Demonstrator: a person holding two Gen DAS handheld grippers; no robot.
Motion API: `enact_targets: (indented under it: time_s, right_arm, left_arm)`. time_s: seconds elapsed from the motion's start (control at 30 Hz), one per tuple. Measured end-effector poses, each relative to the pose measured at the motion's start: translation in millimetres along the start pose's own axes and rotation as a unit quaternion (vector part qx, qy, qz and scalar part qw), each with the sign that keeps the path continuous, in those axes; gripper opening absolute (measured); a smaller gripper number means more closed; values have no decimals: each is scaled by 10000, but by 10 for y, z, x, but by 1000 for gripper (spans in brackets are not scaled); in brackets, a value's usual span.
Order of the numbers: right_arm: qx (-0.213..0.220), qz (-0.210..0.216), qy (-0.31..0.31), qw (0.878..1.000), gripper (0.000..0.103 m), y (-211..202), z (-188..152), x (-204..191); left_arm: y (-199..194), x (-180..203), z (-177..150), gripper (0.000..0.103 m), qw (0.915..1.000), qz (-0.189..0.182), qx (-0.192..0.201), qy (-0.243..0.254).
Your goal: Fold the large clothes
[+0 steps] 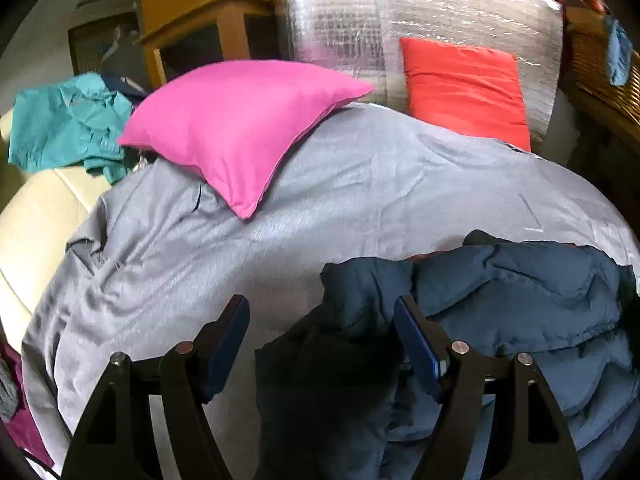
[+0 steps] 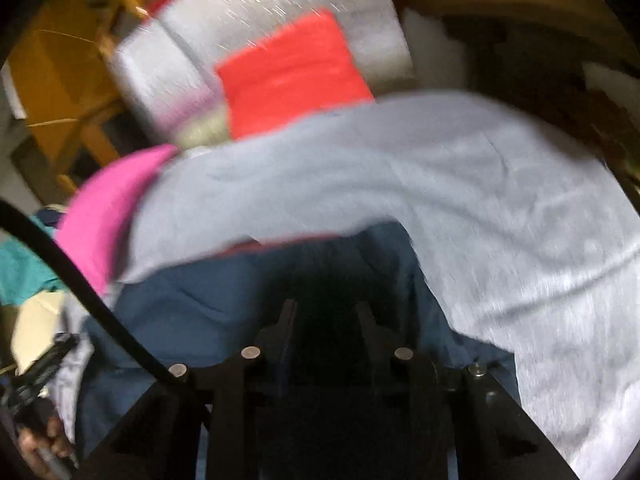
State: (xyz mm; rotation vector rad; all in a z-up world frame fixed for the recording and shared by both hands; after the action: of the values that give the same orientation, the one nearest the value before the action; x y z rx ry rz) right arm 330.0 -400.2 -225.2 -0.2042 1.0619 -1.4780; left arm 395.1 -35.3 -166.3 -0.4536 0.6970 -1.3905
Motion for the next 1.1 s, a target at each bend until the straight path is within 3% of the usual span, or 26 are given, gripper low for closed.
enact_targets:
  time_s: [0.07, 0.13, 0.4, 0.67, 0.77, 0.87, 1.1]
  right_arm:
    - [-373, 67, 511, 9980, 26, 201, -36, 194]
    - [-342, 216, 773, 9962, 26, 221, -25, 290]
    - [-339, 276, 797, 9959, 25, 349, -18, 369]
    - [-284, 220, 841, 9958, 26, 392, 5, 381]
    - [-421, 155, 749, 9962, 33, 328, 26, 296]
    - [-279, 207, 586, 9977, 40, 149, 25, 202]
    - [-204, 421, 416, 9980, 40, -248, -110, 150]
  left_arm:
    - [-40, 42, -8, 75, 9999, -36, 97, 75]
    - [-83, 73, -15, 75, 9997, -51, 181, 128]
    - [-170, 148, -13, 75, 9988, -86, 427, 242]
    - [-192, 140, -37, 75, 9987, -76, 435, 249]
    - [-184, 139, -27, 75, 9989, -84, 411, 211]
    - [-176, 138, -24, 75, 9991, -73, 378, 191]
    - [-187, 85, -108, 75, 9995, 8, 152, 260]
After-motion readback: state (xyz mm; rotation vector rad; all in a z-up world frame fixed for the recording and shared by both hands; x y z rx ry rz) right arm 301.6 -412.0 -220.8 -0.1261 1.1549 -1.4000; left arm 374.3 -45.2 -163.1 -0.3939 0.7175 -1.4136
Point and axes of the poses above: each gripper's, at about its wrist camera, not at the fingertips, and y roughly the way its jaws point, x to its right, z to its top, the point moved 1 cm from there along y, roughly the way its jaws point, and after that the axes turned 7 degrees about z, right-handed, at the moved point
